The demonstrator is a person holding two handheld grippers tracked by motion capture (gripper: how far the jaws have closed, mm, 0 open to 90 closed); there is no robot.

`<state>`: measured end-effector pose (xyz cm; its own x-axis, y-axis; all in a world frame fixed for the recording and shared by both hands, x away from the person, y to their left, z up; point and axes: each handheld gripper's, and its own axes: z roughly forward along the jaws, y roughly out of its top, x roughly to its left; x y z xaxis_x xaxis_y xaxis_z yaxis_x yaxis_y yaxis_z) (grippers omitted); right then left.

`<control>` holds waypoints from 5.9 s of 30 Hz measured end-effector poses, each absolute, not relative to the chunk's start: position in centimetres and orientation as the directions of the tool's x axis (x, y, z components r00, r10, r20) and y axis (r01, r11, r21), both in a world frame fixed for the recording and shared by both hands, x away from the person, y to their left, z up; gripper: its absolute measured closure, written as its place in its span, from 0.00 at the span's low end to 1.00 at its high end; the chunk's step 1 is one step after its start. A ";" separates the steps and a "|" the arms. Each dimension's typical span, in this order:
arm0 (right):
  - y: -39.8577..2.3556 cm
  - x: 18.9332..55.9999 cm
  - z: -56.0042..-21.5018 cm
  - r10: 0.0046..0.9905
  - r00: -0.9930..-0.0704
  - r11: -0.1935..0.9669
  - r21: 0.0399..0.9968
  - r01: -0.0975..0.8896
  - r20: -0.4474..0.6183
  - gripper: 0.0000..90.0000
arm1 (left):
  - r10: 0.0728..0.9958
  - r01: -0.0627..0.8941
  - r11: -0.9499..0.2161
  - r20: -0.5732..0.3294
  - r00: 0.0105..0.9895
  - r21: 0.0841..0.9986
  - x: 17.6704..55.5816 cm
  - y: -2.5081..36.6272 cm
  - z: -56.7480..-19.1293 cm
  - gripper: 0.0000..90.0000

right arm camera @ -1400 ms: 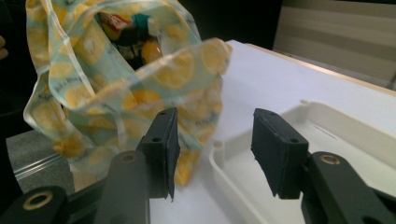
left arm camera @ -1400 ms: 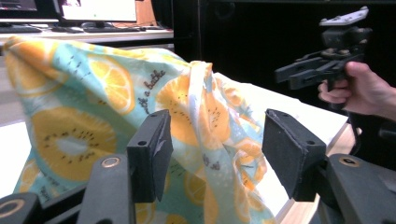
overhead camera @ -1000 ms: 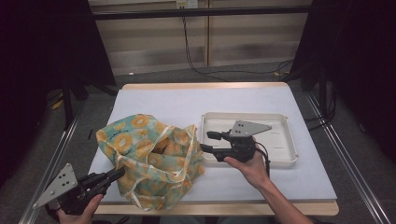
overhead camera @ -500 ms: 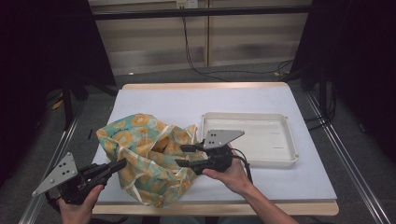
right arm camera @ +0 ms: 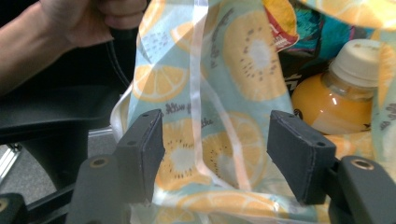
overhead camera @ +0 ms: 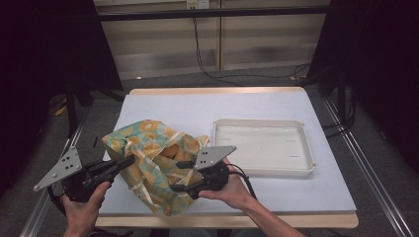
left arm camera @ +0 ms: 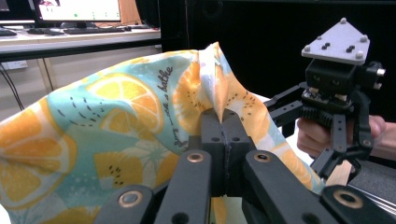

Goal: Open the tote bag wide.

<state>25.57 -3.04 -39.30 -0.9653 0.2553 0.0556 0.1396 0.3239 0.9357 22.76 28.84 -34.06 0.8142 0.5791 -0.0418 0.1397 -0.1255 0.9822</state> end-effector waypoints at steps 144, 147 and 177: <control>-1.9 35.3 -35.9 0.437 -0.895 0.173 0.968 0.185 0.093 1.00 | 0.670 0.147 -0.047 -0.078 0.738 0.988 28.0 35.1 -31.8 0.95; -1.9 35.2 -35.9 0.439 -0.895 0.177 0.968 0.177 0.084 1.00 | 0.664 0.165 -0.032 -0.103 0.741 0.986 28.6 35.7 -31.6 1.00; -1.9 34.8 -36.9 0.406 -0.908 0.181 0.966 0.186 0.099 0.75 | 0.733 0.452 -0.063 -0.266 0.626 0.890 31.1 39.3 -40.4 1.00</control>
<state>34.76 -1.93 -36.88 -0.9085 0.4062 0.0986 0.1856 0.1806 0.9659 31.14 39.34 -40.37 0.6259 0.7333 -0.2656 0.4516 -0.0631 0.8900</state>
